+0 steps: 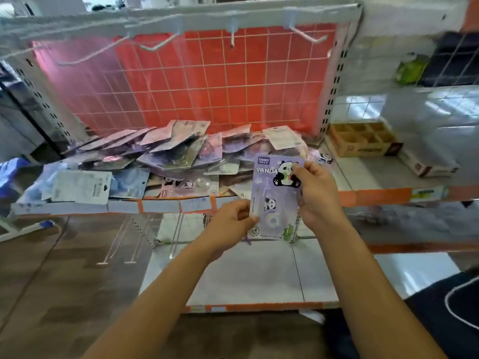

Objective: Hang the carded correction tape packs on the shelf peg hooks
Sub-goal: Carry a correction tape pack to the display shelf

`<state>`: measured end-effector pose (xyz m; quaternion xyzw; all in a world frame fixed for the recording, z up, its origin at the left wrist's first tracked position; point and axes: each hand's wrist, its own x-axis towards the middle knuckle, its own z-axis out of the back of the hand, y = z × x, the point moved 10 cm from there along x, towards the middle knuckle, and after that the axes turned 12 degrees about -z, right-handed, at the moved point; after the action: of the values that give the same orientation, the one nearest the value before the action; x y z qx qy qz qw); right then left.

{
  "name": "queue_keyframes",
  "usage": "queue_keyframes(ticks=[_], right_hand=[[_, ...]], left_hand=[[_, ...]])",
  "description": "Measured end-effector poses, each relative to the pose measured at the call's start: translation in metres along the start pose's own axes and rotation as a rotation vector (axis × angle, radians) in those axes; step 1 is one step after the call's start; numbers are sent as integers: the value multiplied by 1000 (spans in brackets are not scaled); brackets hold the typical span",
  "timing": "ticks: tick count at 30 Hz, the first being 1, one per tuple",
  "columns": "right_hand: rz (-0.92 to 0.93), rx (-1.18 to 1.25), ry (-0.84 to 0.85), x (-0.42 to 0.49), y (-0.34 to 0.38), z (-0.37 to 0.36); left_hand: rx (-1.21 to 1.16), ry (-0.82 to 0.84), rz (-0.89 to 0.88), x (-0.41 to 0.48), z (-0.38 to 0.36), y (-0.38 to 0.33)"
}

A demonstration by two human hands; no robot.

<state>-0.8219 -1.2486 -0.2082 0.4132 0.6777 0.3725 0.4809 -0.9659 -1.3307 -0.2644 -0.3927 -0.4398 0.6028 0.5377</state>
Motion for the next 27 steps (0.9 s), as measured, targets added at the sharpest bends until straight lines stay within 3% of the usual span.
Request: queue_keyframes(ticks=[13,27], right_hand=[[260,114,-157,45,81,-2],[568,83,90,39,189,-6]], left_hand=[[98,209,-253,100,13,-56],[107,76,-642,139,4,-150]])
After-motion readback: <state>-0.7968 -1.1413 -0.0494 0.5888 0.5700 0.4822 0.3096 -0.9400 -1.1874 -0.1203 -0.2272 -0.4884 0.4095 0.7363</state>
